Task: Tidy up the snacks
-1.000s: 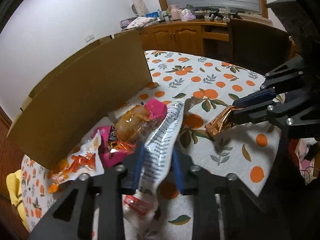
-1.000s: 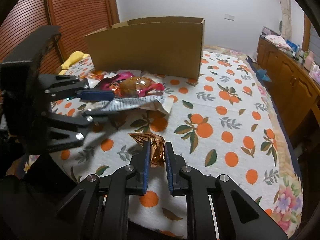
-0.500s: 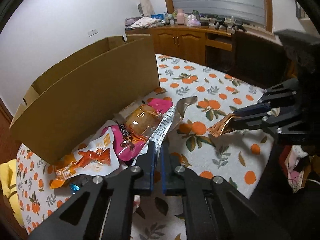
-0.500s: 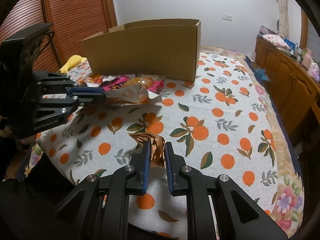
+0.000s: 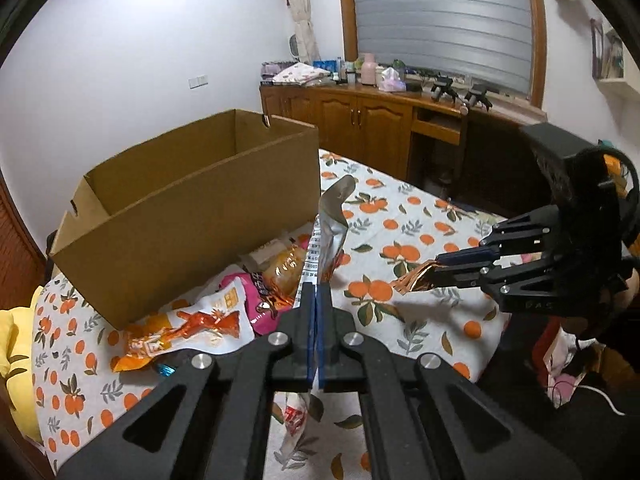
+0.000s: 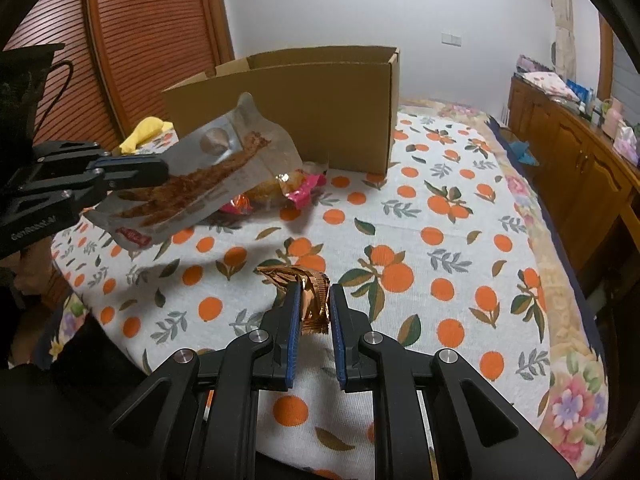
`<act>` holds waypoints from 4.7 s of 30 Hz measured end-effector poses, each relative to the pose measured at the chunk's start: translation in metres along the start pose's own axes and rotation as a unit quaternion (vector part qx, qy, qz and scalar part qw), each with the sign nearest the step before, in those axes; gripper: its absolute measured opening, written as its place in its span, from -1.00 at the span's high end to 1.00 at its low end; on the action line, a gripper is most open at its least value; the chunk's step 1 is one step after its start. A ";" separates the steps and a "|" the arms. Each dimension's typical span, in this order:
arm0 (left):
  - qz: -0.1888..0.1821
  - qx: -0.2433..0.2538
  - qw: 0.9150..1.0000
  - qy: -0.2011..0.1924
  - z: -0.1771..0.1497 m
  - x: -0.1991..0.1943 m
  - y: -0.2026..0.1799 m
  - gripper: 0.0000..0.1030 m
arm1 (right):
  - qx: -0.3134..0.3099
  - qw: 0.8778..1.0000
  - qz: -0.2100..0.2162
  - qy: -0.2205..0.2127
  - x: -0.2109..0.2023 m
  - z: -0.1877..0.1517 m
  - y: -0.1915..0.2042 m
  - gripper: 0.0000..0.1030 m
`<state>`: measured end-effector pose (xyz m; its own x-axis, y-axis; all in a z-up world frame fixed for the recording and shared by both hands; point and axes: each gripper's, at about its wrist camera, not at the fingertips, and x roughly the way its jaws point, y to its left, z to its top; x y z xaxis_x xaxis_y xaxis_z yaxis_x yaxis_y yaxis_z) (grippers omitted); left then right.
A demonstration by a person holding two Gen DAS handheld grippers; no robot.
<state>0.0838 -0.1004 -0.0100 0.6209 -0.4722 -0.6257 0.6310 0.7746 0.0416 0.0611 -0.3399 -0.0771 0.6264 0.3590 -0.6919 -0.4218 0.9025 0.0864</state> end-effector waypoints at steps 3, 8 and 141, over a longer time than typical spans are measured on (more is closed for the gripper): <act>-0.002 -0.008 1.000 -0.011 0.007 -0.008 0.003 1.00 | -0.002 1.000 -0.001 -0.005 -0.003 0.005 0.000 0.77; 0.003 -0.008 1.000 -0.029 0.017 -0.021 0.006 1.00 | -0.005 1.000 -0.003 -0.019 -0.010 0.016 0.001 0.77; 0.120 -0.120 0.985 -0.027 0.126 0.050 0.185 0.21 | -0.056 0.993 0.042 -0.094 0.077 0.219 -0.009 0.75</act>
<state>0.2900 -0.0340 0.0639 0.7668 -0.2797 -0.5778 0.3386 0.9409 -0.0061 0.2568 -0.2684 0.0261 0.6928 0.4800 -0.5382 -0.5421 0.8388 0.0503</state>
